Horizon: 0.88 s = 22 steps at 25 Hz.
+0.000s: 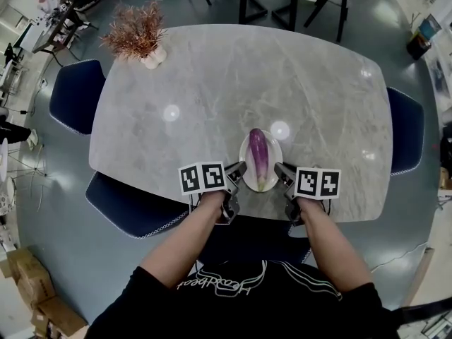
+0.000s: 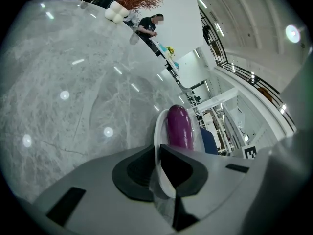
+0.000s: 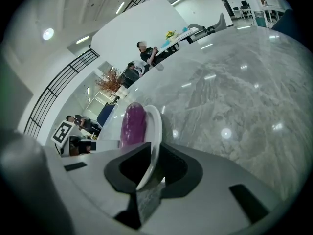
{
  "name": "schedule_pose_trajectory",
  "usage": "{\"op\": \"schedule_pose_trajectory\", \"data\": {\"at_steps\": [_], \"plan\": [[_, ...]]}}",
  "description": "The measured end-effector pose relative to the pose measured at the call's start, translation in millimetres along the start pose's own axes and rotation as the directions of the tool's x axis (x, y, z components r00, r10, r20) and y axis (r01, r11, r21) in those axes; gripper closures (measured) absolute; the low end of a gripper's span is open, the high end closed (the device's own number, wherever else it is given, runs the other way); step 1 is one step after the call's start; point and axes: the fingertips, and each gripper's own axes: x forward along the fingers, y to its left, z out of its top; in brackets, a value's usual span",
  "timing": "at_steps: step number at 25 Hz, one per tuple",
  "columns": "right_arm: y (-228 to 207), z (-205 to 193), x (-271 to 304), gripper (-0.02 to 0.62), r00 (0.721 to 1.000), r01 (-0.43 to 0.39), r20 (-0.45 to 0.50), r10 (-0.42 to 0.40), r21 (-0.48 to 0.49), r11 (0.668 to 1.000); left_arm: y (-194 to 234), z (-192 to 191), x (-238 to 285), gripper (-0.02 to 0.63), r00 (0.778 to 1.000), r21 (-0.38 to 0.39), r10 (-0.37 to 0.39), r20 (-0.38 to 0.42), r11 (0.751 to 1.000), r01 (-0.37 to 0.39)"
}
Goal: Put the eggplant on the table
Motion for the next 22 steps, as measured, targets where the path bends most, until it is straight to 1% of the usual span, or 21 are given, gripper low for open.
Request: {"op": "schedule_pose_trajectory", "data": {"at_steps": [3,5,12,15,17,19,21,22], "plan": [[-1.5,-2.0,1.6,0.545,1.0,0.025,-0.012,-0.025,-0.006,1.0,0.3,-0.7,1.2,0.583,0.999,0.026,0.037,-0.008,0.999,-0.037],[-1.1,-1.5,2.7,0.545,1.0,0.029,-0.01,-0.029,-0.005,1.0,0.5,0.4,1.1,0.583,0.999,0.031,0.05,-0.006,0.998,-0.05],[-0.5,-1.8,1.7,0.545,0.999,0.044,0.005,-0.045,0.013,0.999,-0.6,0.5,0.4,0.583,0.999,0.038,0.053,-0.002,0.998,-0.052],[-0.3,-0.8,1.6,0.545,0.999,0.046,0.016,-0.047,0.003,0.999,-0.6,1.0,0.5,0.581,0.998,0.07,0.063,-0.004,0.996,-0.062],[-0.8,0.6,1.7,0.543,0.998,0.055,0.024,-0.054,-0.009,0.998,0.2,3.3,-0.2,0.57,0.997,0.094,0.081,-0.002,0.992,-0.081],[-1.7,0.7,1.1,0.543,0.997,0.069,0.034,-0.068,-0.021,0.997,0.7,5.4,-1.6,0.549,0.996,0.099,0.094,0.004,0.991,-0.094],[-2.8,0.1,-1.0,0.54,0.996,0.081,0.046,-0.08,-0.031,0.996,-0.7,6.8,-3.0,0.522,0.996,0.1,0.092,0.012,0.991,-0.093],[-2.9,-0.1,-2.1,0.526,0.995,0.084,0.05,-0.082,-0.033,0.996,-1.5,7.4,-3.9,0.513,0.996,0.103,0.09,0.015,0.991,-0.091]]}}
